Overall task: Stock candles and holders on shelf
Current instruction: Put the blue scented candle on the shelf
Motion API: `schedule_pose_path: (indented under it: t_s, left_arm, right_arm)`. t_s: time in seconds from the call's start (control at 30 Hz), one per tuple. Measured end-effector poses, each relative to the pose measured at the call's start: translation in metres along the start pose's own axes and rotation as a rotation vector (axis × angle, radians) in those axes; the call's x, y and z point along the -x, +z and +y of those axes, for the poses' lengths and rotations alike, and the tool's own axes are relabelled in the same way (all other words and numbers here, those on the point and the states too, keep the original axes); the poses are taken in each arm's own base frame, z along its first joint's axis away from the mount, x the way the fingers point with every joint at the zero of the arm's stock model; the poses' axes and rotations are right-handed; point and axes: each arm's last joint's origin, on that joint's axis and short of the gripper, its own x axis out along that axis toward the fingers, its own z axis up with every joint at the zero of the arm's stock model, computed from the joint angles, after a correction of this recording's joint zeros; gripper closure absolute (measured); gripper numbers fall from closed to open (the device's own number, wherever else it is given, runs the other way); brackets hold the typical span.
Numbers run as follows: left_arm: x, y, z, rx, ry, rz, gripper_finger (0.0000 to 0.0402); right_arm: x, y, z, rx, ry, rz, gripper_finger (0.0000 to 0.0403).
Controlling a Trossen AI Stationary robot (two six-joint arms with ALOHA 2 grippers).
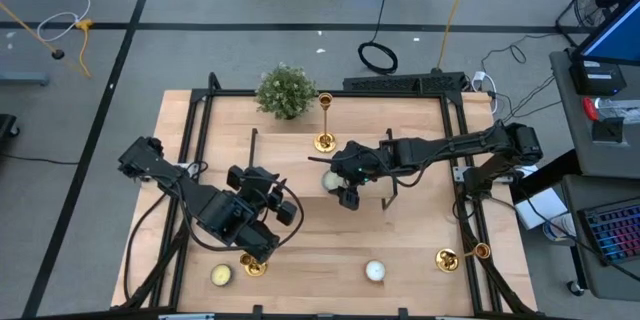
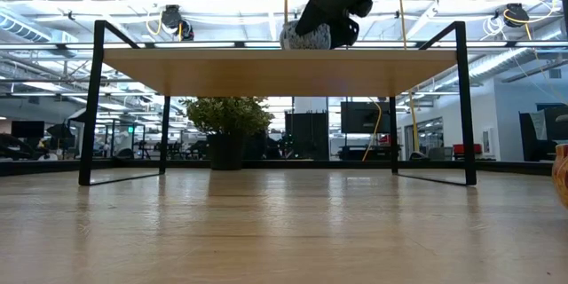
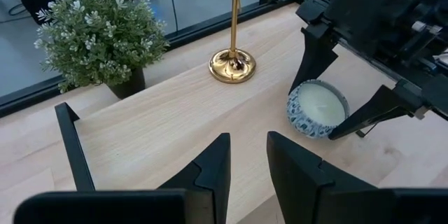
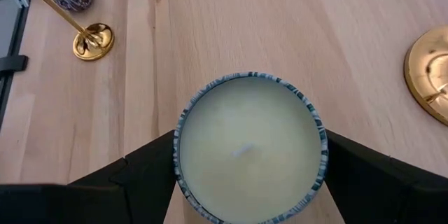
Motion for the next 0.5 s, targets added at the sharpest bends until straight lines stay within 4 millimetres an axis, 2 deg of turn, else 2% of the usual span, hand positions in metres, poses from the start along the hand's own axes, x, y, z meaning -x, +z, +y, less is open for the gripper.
schedule_pose_path:
  t_s: [0.5]
  left_arm:
    - [-0.0002,-0.0001,-0.0001,0.000,0.001,0.000,0.0304]
  right_arm:
    - [0.0001,0.0007,0.0002,-0.003,0.002,-0.008,0.0079]
